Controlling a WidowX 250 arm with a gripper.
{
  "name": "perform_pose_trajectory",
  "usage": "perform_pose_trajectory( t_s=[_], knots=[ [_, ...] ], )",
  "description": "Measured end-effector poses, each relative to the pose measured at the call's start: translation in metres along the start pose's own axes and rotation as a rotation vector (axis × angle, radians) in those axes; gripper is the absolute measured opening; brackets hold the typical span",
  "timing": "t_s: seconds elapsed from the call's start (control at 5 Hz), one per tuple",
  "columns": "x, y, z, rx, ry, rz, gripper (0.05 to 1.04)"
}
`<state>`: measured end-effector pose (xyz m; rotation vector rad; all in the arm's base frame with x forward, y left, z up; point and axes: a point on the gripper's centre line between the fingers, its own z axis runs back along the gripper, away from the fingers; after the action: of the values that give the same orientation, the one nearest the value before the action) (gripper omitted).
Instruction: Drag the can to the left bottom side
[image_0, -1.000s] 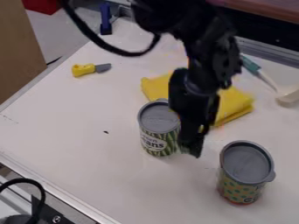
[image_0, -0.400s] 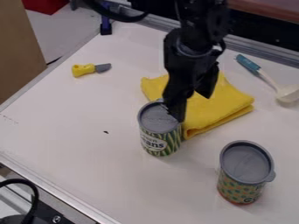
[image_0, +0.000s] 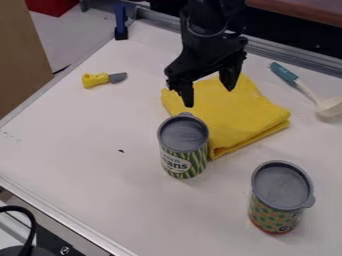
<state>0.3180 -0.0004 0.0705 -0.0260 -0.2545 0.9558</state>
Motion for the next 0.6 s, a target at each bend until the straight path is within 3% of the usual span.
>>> perform_pose_trajectory(
  t_s=[0.2, 0.4, 0.6],
  knots=[
    [0.012, -0.005, -0.005, 0.043, -0.019, -0.088, 0.999],
    [0.021, -0.010, -0.020, 0.115, -0.019, -0.141, 0.999],
    [0.021, -0.009, -0.020, 0.123, -0.018, -0.147, 0.999]
  ],
)
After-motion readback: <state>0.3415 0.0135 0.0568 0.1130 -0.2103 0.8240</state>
